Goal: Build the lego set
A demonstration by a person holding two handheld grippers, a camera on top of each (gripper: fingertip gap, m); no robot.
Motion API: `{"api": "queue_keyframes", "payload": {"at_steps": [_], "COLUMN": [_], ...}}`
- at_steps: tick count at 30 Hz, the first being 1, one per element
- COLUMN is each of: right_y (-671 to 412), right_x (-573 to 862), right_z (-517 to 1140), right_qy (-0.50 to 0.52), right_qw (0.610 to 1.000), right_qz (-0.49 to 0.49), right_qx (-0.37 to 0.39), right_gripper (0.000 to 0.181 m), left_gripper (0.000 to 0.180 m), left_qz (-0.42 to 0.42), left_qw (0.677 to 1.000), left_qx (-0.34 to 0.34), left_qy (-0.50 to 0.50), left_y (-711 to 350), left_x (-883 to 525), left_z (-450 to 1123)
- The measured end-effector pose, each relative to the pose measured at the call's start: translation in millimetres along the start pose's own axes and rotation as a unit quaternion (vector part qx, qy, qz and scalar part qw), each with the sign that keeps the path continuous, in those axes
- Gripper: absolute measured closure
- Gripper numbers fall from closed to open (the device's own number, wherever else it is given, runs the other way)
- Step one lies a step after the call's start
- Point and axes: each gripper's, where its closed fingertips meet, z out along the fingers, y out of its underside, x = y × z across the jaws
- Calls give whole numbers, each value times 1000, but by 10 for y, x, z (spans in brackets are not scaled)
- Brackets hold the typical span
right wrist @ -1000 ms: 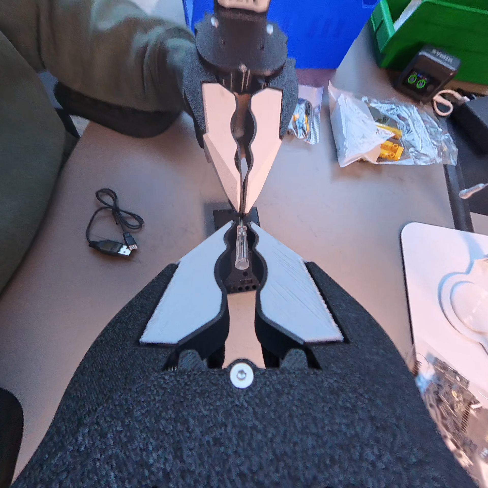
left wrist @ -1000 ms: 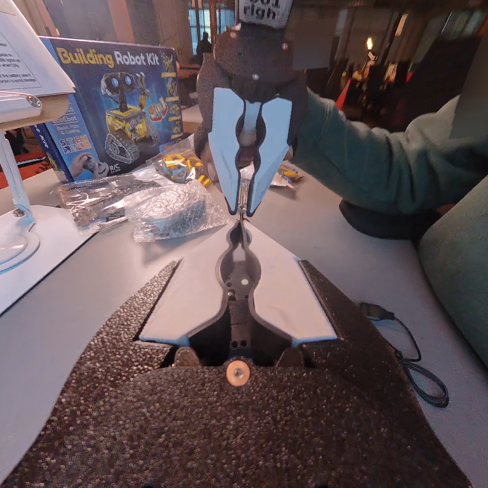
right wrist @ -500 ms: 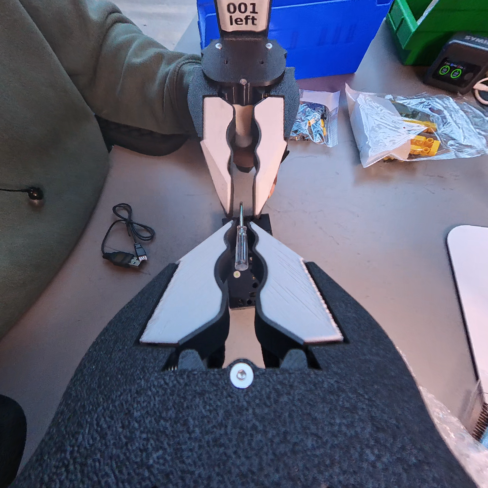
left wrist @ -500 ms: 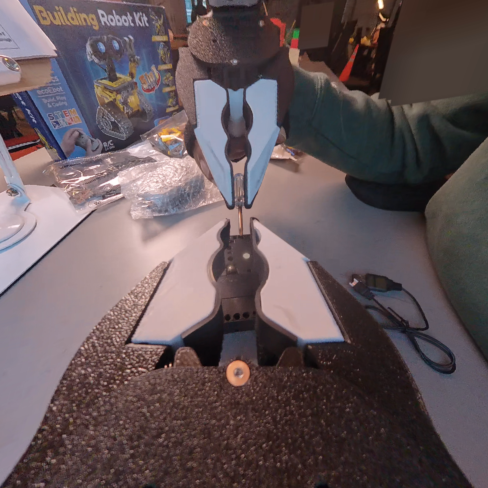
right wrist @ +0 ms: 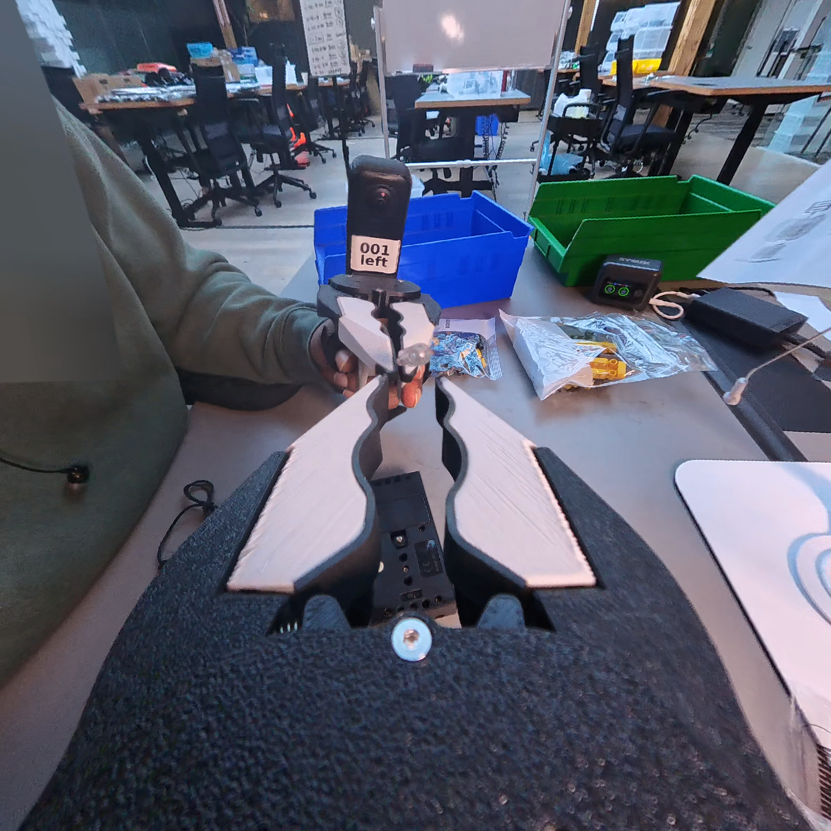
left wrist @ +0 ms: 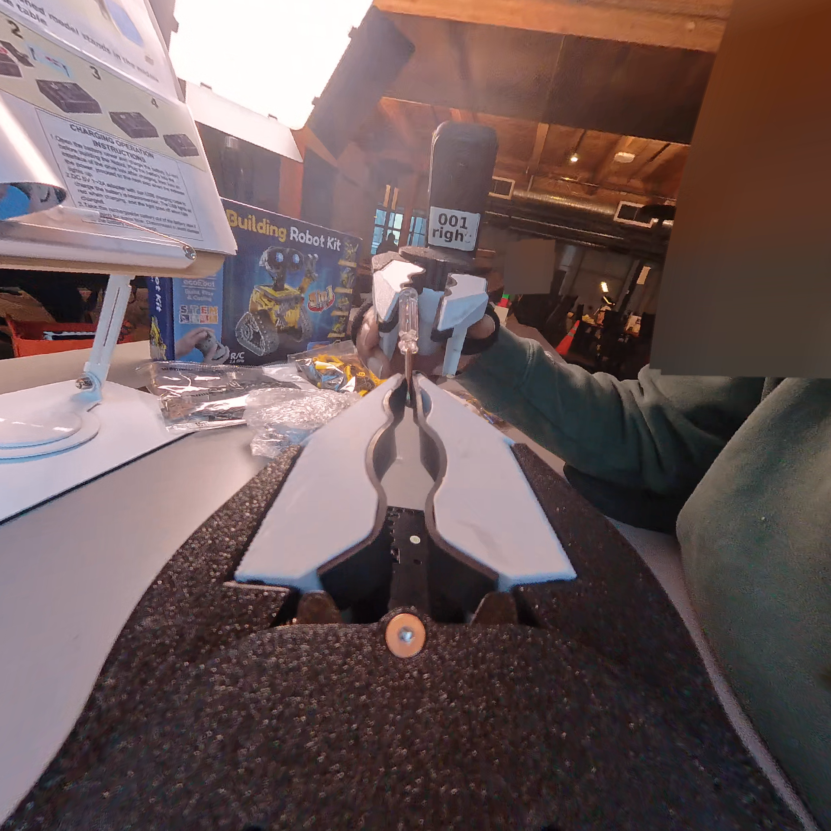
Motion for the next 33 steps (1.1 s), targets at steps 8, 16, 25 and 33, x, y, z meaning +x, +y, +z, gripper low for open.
{"api": "queue_keyframes", "payload": {"at_steps": [8, 16, 25, 33], "right_y": [-53, 288, 783, 961], "right_x": [-45, -48, -133, -128], "right_z": [125, 157, 171, 174], "right_qy": [-14, -21, -17, -3], "right_qw": [999, 998, 973, 957], "right_qz": [2, 4, -10, -19], "right_qx": [30, -63, -231, -291], "right_gripper": [173, 175, 175, 175], "left_gripper": [178, 171, 167, 170], "left_qz": [7, 108, 148, 143], "left_qw": [1000, 979, 961, 953], "left_qx": [-15, -168, -231, -264], "left_qy": [0, -40, -38, -33], "left_y": [89, 531, 699, 872], "left_x": [15, -90, -89, -99], "left_z": [46, 63, 37, 35]}}
